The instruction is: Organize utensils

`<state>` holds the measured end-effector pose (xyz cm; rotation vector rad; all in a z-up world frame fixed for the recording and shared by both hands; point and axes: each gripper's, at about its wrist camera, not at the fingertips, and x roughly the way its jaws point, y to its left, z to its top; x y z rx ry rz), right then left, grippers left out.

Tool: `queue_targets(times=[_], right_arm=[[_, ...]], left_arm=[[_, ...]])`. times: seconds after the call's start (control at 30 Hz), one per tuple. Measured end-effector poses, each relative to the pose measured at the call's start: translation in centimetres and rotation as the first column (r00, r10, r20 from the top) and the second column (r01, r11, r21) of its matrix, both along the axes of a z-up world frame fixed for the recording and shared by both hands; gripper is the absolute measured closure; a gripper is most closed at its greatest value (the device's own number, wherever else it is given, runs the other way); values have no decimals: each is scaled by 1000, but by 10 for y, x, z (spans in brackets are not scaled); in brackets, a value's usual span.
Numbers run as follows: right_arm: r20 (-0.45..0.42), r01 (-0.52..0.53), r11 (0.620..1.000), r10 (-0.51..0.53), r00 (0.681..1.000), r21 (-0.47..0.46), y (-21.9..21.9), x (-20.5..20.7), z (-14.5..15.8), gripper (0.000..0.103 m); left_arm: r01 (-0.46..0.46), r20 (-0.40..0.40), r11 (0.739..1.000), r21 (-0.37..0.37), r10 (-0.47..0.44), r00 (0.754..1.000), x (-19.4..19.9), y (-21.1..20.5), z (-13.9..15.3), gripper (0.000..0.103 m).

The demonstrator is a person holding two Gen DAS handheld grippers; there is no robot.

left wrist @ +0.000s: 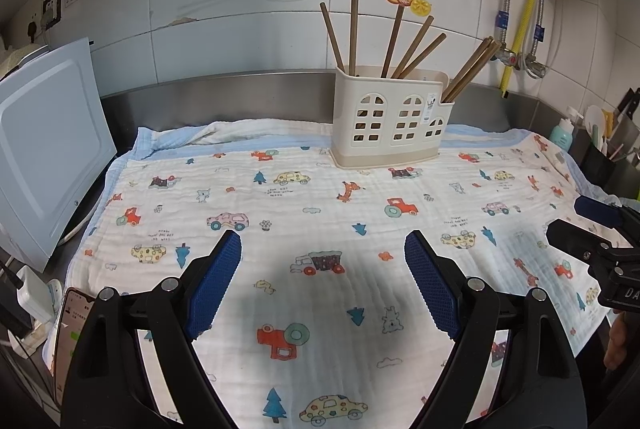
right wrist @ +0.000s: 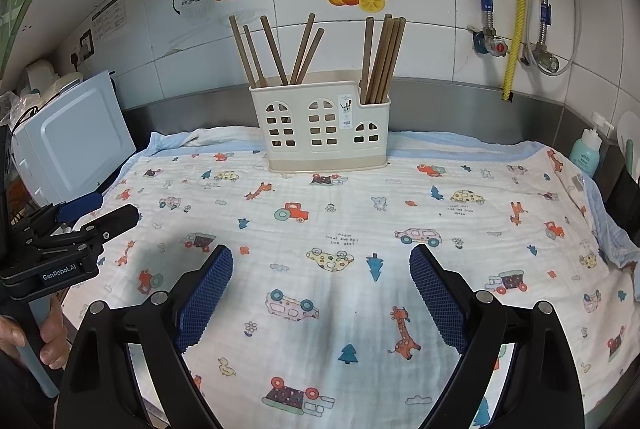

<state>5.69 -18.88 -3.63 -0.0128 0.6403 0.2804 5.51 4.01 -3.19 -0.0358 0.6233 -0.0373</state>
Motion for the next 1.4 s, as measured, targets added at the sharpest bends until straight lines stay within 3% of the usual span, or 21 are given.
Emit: queue_targets(times=[1.4], right_arm=[[14, 6, 1000, -6, 1000, 3, -4, -3, 6, 15]], left_arm=[[-3, 28, 1000, 29, 2, 1000, 0, 1, 6, 19]])
